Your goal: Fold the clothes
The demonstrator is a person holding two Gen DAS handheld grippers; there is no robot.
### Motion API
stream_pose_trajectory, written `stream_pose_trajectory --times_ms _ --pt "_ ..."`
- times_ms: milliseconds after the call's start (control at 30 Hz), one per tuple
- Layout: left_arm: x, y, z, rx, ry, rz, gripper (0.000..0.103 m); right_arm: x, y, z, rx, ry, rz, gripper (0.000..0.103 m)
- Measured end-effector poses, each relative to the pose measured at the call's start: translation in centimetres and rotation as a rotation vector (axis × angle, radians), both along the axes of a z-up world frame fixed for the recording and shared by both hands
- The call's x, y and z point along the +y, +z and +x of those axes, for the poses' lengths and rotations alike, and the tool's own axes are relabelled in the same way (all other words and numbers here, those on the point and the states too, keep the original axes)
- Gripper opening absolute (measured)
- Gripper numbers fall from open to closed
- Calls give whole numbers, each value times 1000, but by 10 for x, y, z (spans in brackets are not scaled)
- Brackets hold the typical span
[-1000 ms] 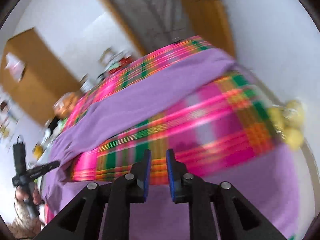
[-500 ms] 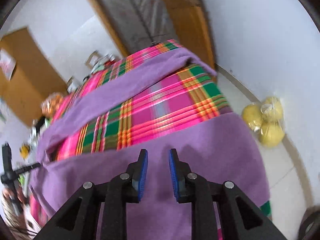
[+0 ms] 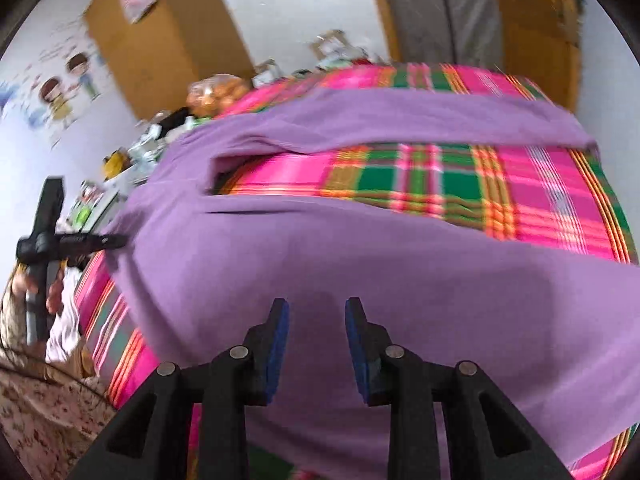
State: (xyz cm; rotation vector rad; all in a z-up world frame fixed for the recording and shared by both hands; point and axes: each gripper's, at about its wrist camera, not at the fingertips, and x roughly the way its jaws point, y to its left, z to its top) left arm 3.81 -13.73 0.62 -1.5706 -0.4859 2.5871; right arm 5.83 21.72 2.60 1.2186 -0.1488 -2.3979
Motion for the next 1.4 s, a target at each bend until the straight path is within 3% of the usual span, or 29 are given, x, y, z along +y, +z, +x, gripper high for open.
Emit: stream_pose_trajectory --times_ms 133,300,467,500,633,700,900,1133,1233,1400 --pt "-7 0 9 11 -3 17 16 -37 -1 15 2 132 -18 30" --pt "-12 0 19 35 -17 43 16 -66 -18 24 -71 223 -35 30" --pt "-26 -1 34 17 -15 18 16 -84 -17 38 -118 325 -61 30" --pt "-31 -1 36 21 -4 29 16 -85 -16 38 -105 329 -40 30" --pt "-43 5 42 49 34 57 16 -83 4 22 -47 313 -137 30" --pt "-47 8 43 61 55 65 16 -87 3 11 -39 279 -127 30" --pt "-58 5 31 47 111 67 16 -120 -27 -1 -127 310 -112 28" --pt "-85 -2 38 20 193 76 17 -144 -20 13 -125 449 -127 28" --pt "-94 -2 40 19 221 92 18 -143 -13 -3 -86 399 -139 28" --pt "-96 1 31 17 249 95 18 -176 -30 -20 -127 401 -135 28"
